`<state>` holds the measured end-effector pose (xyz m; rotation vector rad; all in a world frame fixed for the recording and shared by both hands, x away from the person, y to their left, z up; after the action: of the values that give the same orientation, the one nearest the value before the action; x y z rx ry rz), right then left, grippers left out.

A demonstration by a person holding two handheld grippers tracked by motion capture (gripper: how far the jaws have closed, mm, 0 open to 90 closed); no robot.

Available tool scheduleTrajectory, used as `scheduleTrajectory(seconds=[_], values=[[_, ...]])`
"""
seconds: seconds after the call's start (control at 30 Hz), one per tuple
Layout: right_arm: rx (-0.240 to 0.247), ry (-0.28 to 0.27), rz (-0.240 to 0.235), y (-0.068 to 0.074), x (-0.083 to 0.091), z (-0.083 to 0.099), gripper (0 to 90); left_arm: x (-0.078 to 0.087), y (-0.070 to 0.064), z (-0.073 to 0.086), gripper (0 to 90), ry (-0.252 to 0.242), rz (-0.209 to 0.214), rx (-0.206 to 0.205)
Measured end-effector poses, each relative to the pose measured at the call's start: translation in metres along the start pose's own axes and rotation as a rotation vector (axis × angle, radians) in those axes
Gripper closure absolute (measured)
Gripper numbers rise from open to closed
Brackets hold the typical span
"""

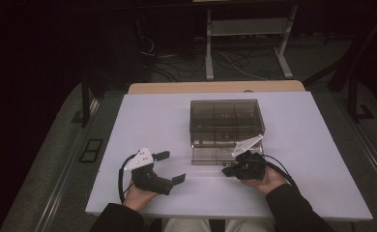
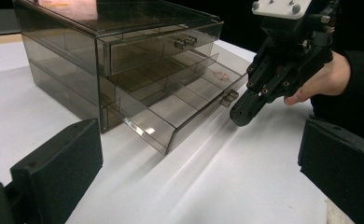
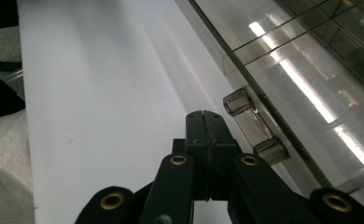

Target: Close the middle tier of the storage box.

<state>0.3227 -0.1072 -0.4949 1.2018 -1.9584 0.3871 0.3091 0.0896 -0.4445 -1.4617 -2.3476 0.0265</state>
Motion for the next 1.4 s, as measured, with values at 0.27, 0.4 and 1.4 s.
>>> scheduleTrajectory(seconds=[0.27,0.4,1.4], values=[[0.001,0.010,0.014,-0.0040,-0.0034,0.0002,88.4,0.0000,0.0001,0.0001,0.0,0.001,0.000,0.000],[-0.002,0.014,0.011,-0.0044,-0.0043,0.0004,88.4,-0.0001,0.0000,0.0000,0.0,0.001,0.000,0.000],[0.010,0.007,0.032,-0.0089,-0.0061,-0.0029,88.6,0.0002,-0.0001,-0.0003,0.0,0.000,0.003,-0.003]])
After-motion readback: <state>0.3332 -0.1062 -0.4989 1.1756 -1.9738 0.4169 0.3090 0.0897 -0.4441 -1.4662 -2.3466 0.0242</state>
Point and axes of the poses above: each handheld gripper's, and its own axes: x roughly backward along the jaws, z roughly out of its underside, y roughly to its left, the point moved 9 cm from there along -x, roughly forward along the jaws, and after that the axes turned 4 degrees about z, right-handed, at the moved point
